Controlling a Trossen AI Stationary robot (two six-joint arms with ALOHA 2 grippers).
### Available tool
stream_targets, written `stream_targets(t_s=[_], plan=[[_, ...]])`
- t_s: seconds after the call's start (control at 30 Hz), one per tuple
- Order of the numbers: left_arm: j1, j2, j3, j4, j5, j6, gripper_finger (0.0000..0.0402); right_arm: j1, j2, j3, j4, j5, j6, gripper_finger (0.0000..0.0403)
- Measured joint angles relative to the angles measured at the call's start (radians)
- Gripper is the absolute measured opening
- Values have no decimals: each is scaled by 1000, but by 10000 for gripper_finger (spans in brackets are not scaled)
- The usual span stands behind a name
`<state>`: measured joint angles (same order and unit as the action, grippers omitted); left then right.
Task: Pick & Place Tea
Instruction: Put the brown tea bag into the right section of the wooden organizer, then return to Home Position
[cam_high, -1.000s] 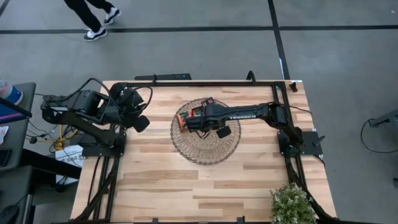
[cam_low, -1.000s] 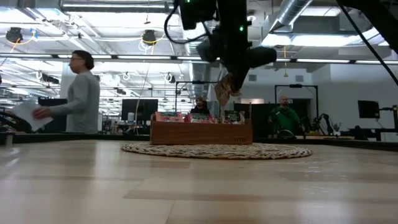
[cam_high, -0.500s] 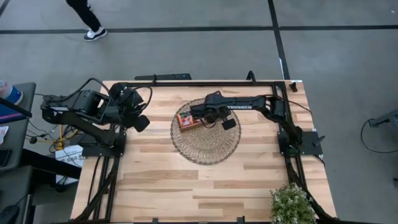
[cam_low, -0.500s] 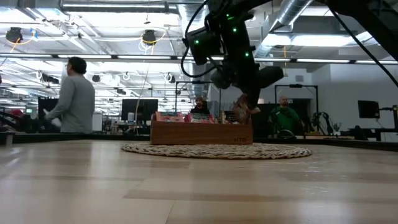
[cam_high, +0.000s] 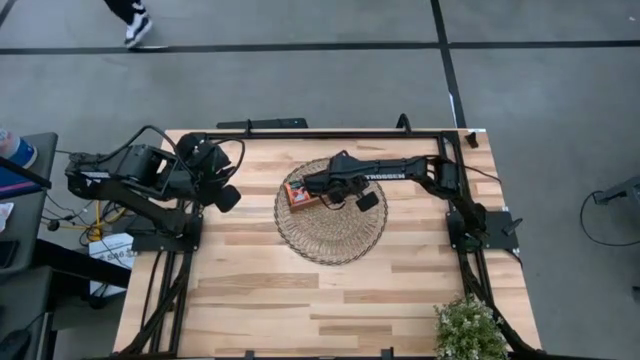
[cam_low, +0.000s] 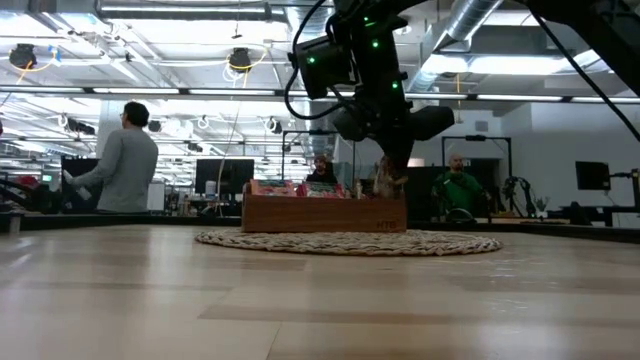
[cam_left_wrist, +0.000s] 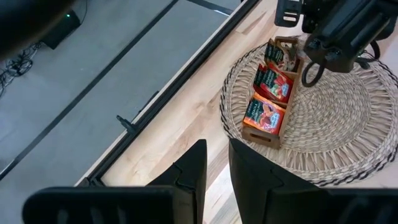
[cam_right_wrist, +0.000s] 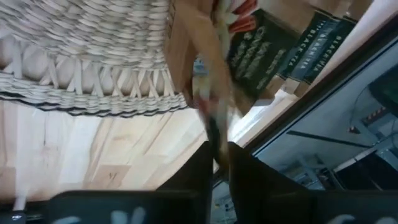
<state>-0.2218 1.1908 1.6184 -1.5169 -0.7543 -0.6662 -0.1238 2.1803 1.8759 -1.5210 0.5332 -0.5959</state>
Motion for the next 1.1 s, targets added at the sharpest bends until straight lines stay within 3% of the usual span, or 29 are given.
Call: stream_targets(t_s=[0.27,0.57,0.63,0.73,0.9,1.0,1.1], plan=[[0,0,0,0,3,-4,60,-4,0,0,34,29,-9,77],[0,0,0,0,-12,-7,60,6,0,22,52,229,55,91],[0,-1,0,1,-41,-7,60,12,-12,58,17,177,128,89],[-1,-22,0,22,-46,23,57,17,-75,93,26,18,222,83],[-59,-109,-24,136,-61,56,46,26,-270,95,134,-241,334,71],[-124,-205,-140,305,-44,134,42,30,-423,55,220,-359,375,67],[-169,-327,-323,502,-22,205,40,43,-587,-33,335,-404,391,63]])
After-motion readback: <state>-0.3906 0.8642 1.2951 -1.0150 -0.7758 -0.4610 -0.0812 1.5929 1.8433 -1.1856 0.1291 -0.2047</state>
